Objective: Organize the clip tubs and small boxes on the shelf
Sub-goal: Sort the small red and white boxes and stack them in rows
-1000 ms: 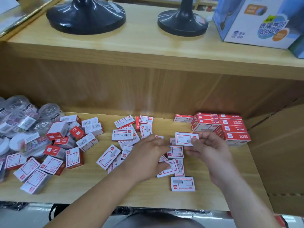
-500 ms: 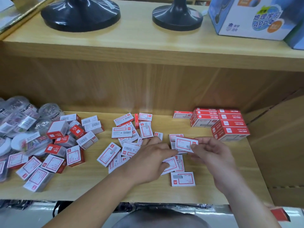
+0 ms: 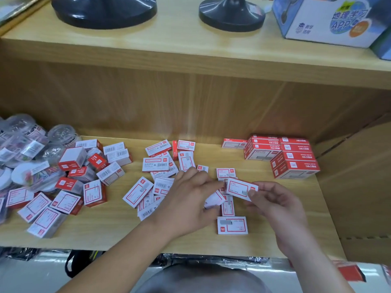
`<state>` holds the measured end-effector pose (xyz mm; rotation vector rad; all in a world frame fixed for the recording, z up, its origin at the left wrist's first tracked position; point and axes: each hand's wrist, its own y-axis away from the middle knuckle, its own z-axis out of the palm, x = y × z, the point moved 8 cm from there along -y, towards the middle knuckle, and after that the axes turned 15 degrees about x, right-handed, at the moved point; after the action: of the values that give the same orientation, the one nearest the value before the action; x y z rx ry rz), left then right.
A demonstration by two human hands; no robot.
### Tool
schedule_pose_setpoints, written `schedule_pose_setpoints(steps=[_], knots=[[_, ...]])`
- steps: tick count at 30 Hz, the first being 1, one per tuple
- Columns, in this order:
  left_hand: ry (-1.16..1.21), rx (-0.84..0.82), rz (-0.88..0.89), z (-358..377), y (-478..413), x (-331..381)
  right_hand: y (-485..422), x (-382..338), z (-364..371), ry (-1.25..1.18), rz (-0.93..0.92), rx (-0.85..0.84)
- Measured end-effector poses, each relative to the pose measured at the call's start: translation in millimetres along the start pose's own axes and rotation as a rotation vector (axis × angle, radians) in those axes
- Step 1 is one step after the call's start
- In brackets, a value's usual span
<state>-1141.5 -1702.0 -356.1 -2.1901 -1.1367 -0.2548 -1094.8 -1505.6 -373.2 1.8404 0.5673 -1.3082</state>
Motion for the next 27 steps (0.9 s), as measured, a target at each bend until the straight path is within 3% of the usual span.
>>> schedule_pose_setpoints(steps=[3, 7, 9, 14, 19, 23, 27], knots=[[0.121, 0.064, -0.139, -9, -7, -13, -2, -3, 2, -0.005, -0.005, -0.017], [0.542, 0.122, -0.606, -14, -9, -31, -4, -12, 8, -0.024, -0.029, -0.061], [0.699, 0.132, -0.704, -14, -11, -27, -5, -17, 12, -0.034, -0.034, -0.096], [0.868, 0.070, -0.754, -4, -12, -16, -4, -28, 25, -0.105, -0.030, -0.200], [0.876, 0.195, -0.782, -3, -11, -21, -2, -43, 35, -0.052, -0.148, -0.297], [0.766, 0.262, -0.731, -3, -17, -20, -13, -49, 38, -0.030, -0.233, -0.206], [0.580, 0.284, -0.630, -2, -25, -28, -18, -51, 41, 0.008, -0.293, -0.253]])
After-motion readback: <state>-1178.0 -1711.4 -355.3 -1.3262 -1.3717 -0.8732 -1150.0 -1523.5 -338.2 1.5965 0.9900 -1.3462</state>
